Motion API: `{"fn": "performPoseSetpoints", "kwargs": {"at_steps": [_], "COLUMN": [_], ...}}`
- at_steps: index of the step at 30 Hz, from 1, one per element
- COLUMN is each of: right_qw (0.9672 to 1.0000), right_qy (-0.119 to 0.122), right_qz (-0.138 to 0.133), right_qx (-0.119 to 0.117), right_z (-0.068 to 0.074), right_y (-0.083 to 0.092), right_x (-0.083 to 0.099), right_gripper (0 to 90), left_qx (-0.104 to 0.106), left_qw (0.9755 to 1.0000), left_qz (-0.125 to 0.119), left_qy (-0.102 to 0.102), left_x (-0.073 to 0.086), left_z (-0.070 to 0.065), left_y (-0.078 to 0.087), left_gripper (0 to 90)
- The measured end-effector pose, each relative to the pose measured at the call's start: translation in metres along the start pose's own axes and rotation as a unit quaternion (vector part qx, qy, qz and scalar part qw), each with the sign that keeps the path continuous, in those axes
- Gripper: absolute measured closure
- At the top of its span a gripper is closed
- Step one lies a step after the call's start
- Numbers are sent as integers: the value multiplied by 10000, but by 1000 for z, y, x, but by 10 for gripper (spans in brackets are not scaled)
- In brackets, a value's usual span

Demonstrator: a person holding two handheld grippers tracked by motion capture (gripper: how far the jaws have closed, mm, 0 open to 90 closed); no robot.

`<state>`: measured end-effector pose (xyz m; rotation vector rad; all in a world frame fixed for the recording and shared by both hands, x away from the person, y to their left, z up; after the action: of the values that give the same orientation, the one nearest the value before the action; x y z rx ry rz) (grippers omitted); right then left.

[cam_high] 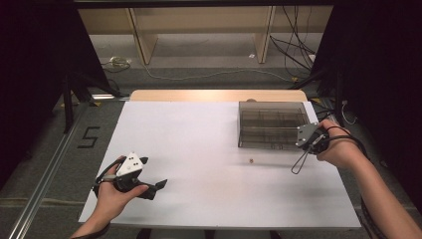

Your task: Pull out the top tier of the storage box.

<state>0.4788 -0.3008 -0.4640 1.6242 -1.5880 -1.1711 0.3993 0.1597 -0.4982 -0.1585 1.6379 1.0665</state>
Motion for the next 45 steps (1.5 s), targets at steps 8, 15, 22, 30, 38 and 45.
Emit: {"fn": "performPoseSetpoints", "kwargs": {"at_steps": [8, 15, 22, 30, 38, 45], "right_qw": [10000, 10000, 10000, 10000, 9999, 9999], "right_qy": [-13, -5, 6, -1, -10, -28], "right_qz": [-12, -32, -39, -48, -101, -137], "right_qx": [-25, -41, -42, -37, -11, -11], "right_z": [2, 5, 9, 10, 12, 14], "right_y": [2, 3, 5, 7, 7, 8], "right_x": [4, 4, 5, 7, 8, 9], "right_gripper": [853, 854, 854, 852, 851, 853], "left_qx": [-1, -5, -7, -5, -23, -23], "left_qw": [10000, 10000, 10000, 10000, 10000, 10000], "left_qz": [-2, -26, -8, -10, -35, -34], "left_qy": [4, 17, 1, 1, 36, 35], "left_x": [0, 0, 0, 0, 0, 0], "left_z": [0, 0, 0, 0, 1, 1], "left_y": [0, 0, 0, 1, 1, 1], "left_gripper": [0, 0, 0, 0, 0, 0]}}
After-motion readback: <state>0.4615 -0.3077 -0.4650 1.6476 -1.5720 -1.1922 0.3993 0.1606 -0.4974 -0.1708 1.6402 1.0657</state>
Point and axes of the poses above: each handheld gripper's, and its own axes: y roughly backward along the jaws, x roughly out of its underside, z roughly to its left, the point moved 10 cm from there along -y, roughly forward along the jaws
